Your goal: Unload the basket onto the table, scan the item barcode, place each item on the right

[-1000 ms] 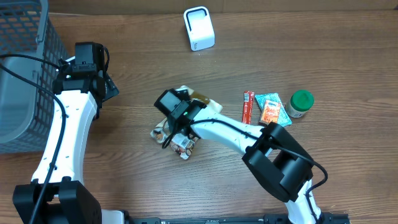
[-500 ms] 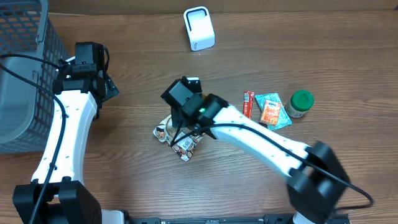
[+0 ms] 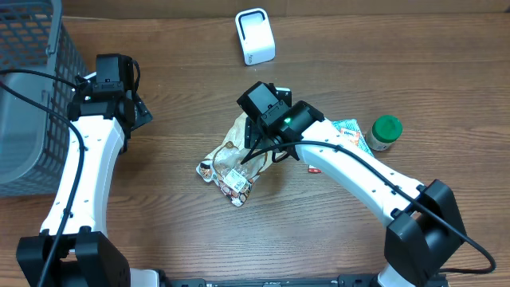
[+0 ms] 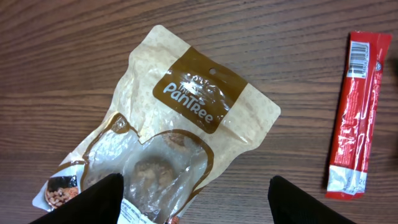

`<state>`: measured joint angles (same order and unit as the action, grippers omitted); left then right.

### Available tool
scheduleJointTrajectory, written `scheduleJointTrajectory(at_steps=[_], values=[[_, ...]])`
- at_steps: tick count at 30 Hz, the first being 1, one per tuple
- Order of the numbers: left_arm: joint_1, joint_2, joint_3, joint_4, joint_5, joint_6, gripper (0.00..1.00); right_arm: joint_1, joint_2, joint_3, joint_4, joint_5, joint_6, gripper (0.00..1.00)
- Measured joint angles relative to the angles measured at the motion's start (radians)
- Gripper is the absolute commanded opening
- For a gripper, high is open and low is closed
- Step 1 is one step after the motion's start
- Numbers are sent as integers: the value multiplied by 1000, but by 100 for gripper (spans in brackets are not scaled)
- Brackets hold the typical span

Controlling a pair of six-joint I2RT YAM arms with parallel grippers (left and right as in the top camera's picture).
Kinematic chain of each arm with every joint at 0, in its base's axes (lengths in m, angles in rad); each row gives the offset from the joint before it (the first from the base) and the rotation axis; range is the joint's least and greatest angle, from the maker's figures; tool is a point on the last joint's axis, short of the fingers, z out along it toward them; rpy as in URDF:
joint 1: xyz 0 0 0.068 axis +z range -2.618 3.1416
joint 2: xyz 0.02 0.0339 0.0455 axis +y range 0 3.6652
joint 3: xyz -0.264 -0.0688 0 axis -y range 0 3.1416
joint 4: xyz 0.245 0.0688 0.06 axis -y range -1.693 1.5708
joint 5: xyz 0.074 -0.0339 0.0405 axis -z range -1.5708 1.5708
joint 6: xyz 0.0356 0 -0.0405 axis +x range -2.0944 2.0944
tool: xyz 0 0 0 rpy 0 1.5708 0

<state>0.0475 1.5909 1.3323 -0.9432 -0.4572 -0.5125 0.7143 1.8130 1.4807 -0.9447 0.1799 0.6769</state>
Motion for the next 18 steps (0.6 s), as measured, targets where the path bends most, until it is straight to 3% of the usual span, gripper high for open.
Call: scheduleJointTrajectory(at_steps=[5, 11, 13, 16, 18], values=[[0, 0, 0, 7, 48, 0, 100, 1, 0, 0, -7, 0, 1, 80], [0, 0, 2, -126, 365, -1, 98, 1, 0, 0, -23, -1, -8, 81], [0, 1, 2, -135, 463, -1, 78, 1, 0, 0, -26, 0, -19, 80], [-1, 1, 2, -151, 579, -3, 32, 1, 0, 0, -28, 0, -33, 80], [-6, 1, 2, -160, 629, -2, 12, 1, 0, 0, -28, 0, -41, 80]])
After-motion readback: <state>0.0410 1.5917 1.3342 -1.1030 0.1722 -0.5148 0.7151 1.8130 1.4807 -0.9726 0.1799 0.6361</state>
